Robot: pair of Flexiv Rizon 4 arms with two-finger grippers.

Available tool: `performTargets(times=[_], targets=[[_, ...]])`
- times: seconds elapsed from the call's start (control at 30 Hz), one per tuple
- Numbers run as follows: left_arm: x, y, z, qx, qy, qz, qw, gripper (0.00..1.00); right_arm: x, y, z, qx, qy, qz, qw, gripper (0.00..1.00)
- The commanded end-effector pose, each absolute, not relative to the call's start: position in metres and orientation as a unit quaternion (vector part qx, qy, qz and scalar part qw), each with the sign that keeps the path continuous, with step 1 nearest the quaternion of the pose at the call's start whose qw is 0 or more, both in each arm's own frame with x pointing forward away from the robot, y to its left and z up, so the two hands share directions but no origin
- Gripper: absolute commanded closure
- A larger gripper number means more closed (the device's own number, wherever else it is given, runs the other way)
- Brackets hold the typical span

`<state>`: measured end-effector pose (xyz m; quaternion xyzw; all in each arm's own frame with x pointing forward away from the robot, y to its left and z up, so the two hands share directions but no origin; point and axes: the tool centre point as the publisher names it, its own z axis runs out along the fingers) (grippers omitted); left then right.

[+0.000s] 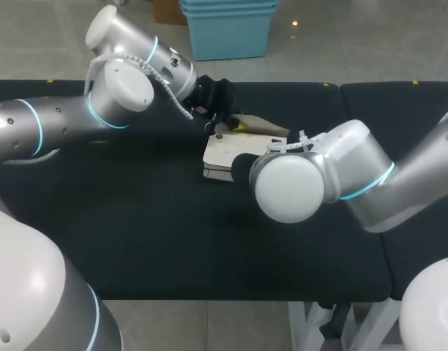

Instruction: Pick up the bag, open it, inspect its contents, close it, and place it on the opposite side

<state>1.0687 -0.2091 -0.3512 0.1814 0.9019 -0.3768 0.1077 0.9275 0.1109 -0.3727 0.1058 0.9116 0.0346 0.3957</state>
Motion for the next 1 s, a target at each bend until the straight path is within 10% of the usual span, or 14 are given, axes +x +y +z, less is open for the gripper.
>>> performTargets(times=[0.03, 0.23, 0.8, 0.87, 0.9, 1.0], targets=[[1.071, -0.212, -0.353, 0.184, 0.902, -0.376, 0.104, 1.0, 0.93, 0.112, -0.375, 0.107, 0.91, 0.032, 0.4, 0.7], [1.071, -0.213, -0.354, 0.188, 0.902, -0.374, 0.103, 1.0, 0.931, 0.109, -0.373, 0.111, 0.907, 0.033, 0.405, 1.0], [1.033, -0.206, -0.364, 0.279, 0.876, -0.368, 0.141, 1.0, 0.929, 0.11, -0.376, 0.115, 0.908, 0.037, 0.401, 1.0], [1.032, -0.205, -0.364, 0.274, 0.88, -0.364, 0.136, 0.53, 0.929, 0.11, -0.376, 0.115, 0.908, 0.037, 0.401, 1.0], [1.033, -0.204, -0.362, 0.268, 0.881, -0.366, 0.134, 0.0, 0.929, 0.11, -0.376, 0.115, 0.908, 0.037, 0.401, 1.0], [1.037, -0.197, -0.347, 0.229, 0.888, -0.378, 0.127, 0.0, 0.929, 0.11, -0.376, 0.115, 0.908, 0.037, 0.401, 1.0]])
